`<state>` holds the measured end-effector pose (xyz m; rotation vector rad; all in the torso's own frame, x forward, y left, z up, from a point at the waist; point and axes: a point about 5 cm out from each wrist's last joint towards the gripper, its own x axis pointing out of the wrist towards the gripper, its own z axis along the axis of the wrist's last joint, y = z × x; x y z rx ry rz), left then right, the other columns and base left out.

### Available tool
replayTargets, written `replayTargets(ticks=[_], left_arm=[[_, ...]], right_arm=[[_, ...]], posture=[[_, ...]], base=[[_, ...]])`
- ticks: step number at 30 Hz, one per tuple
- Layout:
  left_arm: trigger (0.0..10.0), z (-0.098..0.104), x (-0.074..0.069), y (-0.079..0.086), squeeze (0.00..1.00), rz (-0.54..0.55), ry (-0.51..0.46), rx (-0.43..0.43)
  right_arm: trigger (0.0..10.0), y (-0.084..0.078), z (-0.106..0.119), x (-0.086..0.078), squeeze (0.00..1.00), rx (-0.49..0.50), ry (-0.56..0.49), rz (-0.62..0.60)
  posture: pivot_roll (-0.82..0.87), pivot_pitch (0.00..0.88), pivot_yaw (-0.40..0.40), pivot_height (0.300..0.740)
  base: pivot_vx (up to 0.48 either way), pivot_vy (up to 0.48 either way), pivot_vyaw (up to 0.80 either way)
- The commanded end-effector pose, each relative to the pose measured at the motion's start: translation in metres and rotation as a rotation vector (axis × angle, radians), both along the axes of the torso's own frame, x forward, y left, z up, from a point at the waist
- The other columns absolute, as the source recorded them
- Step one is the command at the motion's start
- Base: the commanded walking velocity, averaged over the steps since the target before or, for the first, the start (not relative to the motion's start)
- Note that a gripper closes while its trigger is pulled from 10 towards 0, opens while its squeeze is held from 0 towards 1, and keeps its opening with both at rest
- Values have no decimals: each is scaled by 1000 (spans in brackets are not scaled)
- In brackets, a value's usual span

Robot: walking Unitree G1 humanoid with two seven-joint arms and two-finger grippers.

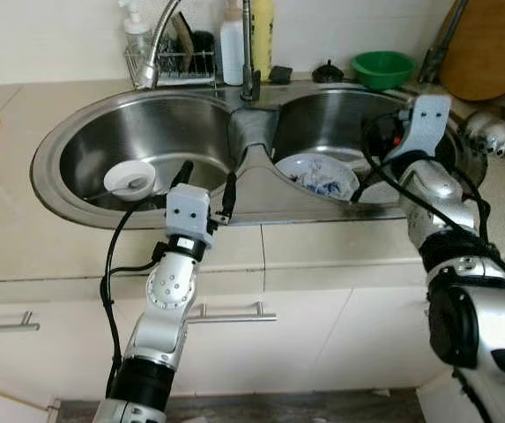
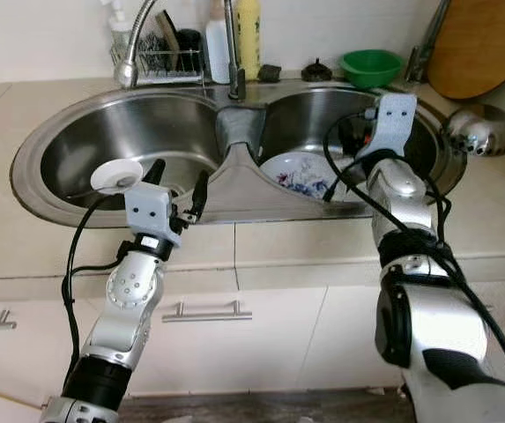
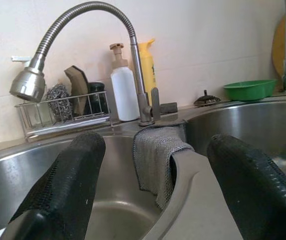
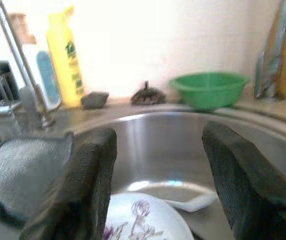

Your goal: Kitchen organization

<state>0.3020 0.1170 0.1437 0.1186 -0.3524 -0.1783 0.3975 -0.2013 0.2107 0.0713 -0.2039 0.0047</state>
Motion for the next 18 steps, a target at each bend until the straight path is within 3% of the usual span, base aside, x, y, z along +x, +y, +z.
replayTargets(ticks=[1, 6, 8, 9, 10, 11, 12, 18], left_arm=[[10000, 1, -1, 2, 0, 3, 3, 0], [10000, 2, -1, 1, 0, -6, 1, -11], [10000, 3, -1, 2, 0, -4, -5, -21], [10000, 4, -1, 2, 0, -4, -9, -27], [10000, 4, -1, 2, 0, -4, -9, -27], [10000, 4, -1, 2, 0, -4, -8, -27], [10000, 4, -1, 2, 0, -5, -7, -26], [10000, 4, 0, 1, 0, -10, -6, -25]], right_arm=[[10000, 5, 1, -6, 1000, 32, -52, -22], [10000, 31, -4, -27, 1000, 34, -125, -3], [10000, 33, -5, -30, 1000, 24, -135, -7], [10000, 36, -8, -37, 659, 13, -151, -17], [10000, 36, -8, -37, 659, 13, -151, -17], [10000, 38, -11, -43, 39, 15, -150, -21], [10000, 39, -14, -49, 0, 15, -151, -24], [10000, 42, -11, -62, 0, -60, -208, -17]], posture=[[-58, 0, -2, 740], [-62, 0, 5, 740], [-62, 0, 5, 740], [-63, 0, 6, 740], [-63, 0, 6, 740], [-63, 0, 6, 740], [-63, 0, 6, 740], [-71, 0, 5, 740]], base=[[0, 0, 0], [0, 0, 0], [0, 0, 0], [0, 0, 0], [0, 0, 0], [0, 0, 0], [0, 480, 0], [0, 480, 0]])
